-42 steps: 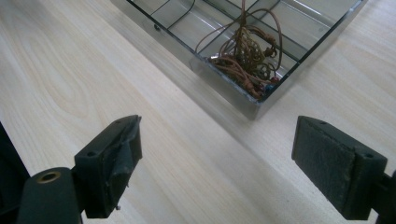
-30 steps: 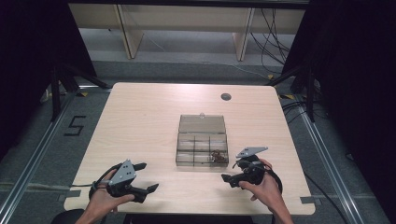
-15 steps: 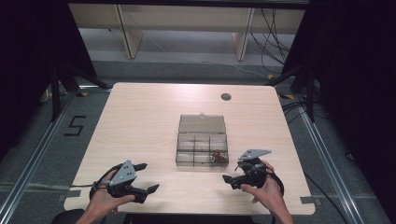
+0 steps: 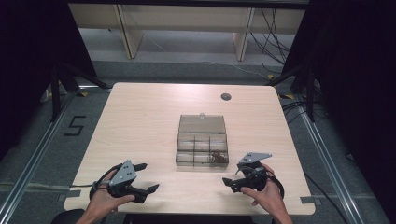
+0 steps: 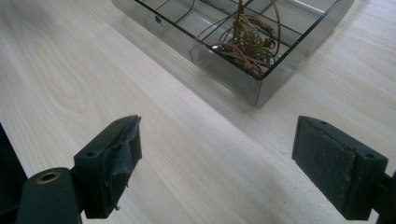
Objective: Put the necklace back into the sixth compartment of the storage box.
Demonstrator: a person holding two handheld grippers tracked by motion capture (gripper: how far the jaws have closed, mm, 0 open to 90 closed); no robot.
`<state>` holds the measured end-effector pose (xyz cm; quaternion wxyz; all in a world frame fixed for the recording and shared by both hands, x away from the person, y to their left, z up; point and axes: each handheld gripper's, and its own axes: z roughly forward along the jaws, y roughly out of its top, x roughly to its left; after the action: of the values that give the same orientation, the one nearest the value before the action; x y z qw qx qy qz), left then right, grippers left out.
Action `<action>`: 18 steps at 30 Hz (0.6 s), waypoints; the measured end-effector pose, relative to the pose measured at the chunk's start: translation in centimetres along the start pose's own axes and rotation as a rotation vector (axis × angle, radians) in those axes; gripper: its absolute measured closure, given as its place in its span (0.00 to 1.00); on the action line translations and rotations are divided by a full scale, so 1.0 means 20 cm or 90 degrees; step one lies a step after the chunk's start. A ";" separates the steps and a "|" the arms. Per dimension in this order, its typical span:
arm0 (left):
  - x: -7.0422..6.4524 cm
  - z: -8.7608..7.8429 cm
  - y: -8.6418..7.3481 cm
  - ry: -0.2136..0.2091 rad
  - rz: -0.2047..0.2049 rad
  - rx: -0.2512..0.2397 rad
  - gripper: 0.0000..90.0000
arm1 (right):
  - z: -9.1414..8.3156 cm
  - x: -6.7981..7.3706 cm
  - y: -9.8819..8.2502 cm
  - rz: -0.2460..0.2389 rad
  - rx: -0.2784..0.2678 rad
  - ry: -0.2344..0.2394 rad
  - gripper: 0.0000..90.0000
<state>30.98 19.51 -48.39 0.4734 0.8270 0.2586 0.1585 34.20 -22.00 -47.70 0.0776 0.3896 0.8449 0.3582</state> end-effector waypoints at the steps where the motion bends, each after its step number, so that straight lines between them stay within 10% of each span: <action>1: 0.00 0.00 0.00 -0.002 0.000 -0.001 0.17 | 0.00 0.00 0.00 0.005 -0.001 -0.001 0.18; 18: -0.01 0.00 0.00 0.003 0.000 0.003 0.17 | -0.01 0.02 -0.05 0.013 -0.003 0.002 0.18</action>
<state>30.89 19.46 -48.38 0.4710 0.8275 0.2604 0.1599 33.22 -22.17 -48.15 0.0734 0.3976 0.8399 0.3619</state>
